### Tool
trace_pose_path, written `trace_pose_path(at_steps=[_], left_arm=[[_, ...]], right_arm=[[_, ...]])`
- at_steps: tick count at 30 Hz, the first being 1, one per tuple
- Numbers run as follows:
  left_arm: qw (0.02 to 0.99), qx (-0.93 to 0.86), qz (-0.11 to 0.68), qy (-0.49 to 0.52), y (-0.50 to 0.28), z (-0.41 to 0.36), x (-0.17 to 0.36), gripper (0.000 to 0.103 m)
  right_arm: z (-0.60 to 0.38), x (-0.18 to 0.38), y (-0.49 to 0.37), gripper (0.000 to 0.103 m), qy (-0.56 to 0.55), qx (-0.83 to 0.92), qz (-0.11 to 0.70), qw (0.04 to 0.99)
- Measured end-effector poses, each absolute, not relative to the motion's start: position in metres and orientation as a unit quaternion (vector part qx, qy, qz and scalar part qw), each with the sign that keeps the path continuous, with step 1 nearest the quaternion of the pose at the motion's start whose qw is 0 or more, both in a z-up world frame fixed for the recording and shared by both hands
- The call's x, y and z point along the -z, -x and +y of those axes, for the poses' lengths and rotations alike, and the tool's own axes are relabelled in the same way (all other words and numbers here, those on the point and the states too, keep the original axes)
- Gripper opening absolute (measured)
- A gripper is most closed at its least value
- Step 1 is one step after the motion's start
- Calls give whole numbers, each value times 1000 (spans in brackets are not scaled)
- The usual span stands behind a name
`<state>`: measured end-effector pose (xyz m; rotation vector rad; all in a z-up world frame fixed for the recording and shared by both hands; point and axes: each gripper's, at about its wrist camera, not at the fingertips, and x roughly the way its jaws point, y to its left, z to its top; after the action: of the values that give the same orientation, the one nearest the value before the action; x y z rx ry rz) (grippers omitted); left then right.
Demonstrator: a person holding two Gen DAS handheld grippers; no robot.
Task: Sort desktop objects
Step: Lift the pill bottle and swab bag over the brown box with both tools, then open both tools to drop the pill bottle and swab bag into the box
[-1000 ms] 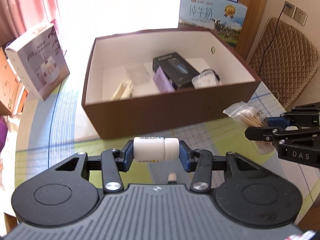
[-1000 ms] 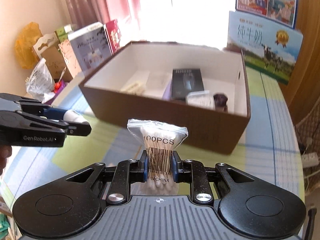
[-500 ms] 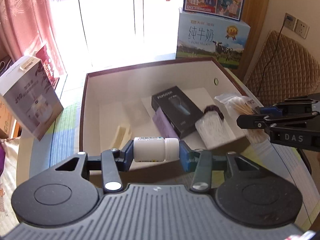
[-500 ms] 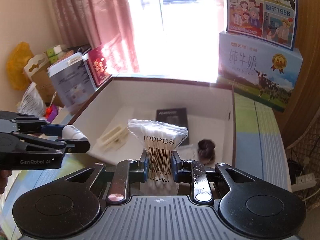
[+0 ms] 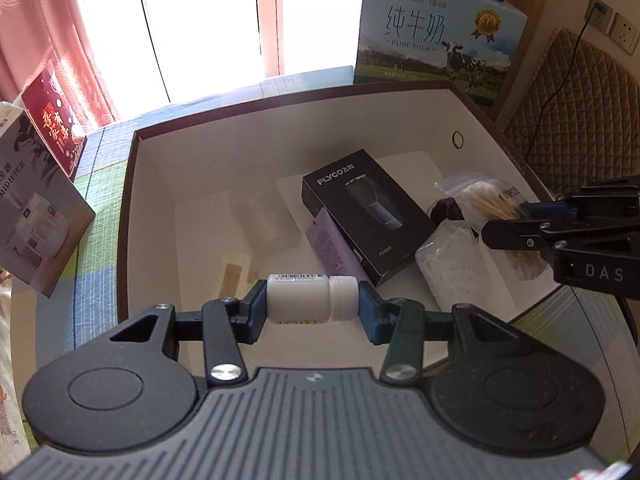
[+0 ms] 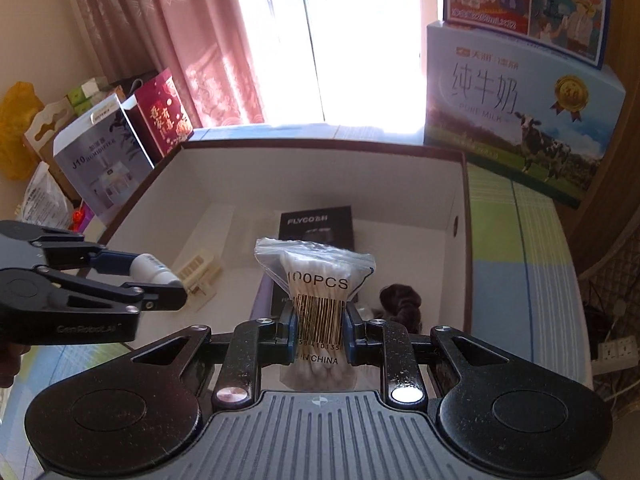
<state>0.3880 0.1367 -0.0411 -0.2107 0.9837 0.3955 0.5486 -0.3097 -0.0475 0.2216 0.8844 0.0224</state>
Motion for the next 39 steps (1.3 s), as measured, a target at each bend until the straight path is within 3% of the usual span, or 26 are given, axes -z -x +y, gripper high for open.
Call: trace_pose_path(at_steps=[18, 24, 27, 39], left_arm=[[826, -182, 525, 95, -411, 153, 81, 42], [826, -178, 527, 89, -411, 152, 81, 43], [828, -179, 525, 84, -411, 152, 79, 48], [829, -187, 522, 79, -402, 158, 71, 48]], right_arm=[[-305, 64, -564, 19, -123, -27, 452, 883], [-305, 65, -566, 19, -125, -30, 454, 881], [-304, 66, -567, 19, -127, -33, 455, 881], [-294, 70, -572, 19, -127, -52, 464, 875]])
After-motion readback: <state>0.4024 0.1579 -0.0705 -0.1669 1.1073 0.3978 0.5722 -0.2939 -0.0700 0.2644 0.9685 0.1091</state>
